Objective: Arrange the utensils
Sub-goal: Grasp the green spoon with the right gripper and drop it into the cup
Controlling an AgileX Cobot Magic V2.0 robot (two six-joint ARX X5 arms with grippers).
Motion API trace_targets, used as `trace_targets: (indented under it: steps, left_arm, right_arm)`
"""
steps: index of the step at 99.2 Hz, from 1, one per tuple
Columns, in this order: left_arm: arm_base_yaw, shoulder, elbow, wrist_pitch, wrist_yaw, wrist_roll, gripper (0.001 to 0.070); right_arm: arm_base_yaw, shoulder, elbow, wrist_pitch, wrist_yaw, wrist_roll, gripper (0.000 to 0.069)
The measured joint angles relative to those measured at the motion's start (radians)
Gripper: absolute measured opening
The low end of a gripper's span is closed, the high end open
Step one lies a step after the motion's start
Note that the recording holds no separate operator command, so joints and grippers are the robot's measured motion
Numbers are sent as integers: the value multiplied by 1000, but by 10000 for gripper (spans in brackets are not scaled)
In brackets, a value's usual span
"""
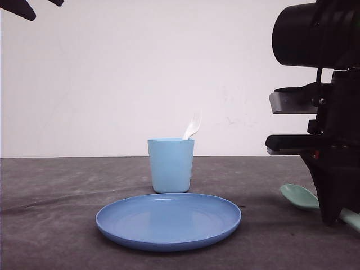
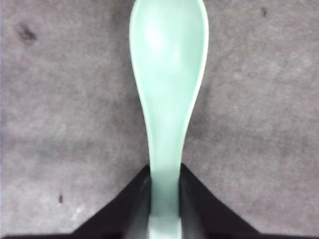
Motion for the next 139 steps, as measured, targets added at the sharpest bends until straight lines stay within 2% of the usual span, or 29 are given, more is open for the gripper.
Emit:
trace_targets:
  steps: [25,45,64,83,94,120,139]
  left_arm:
    - [0,0,0,0,0,0,270]
    - [0,0,0,0,0,0,270]
    - [0,0,0,0,0,0,270]
    - [0,0,0,0,0,0,270]
    - [0,0,0,0,0,0,270]
    - [0,0,0,0,0,-2,270]
    - [0,0,0,-1,0,-12,270]
  right_arm:
    - [0,-22,25,-14,5,-7,75]
    - [11,-103,187,9,7,-49,75]
    - [76,-110,323,201,7,-124,75]
    - [156,-41,329,543,7,-208,75]
    - [181,42,329,670,7,-260,75]
    - [179,229,328,732,65,-302,75]
    - [177,282,328,755,78,-303,78]
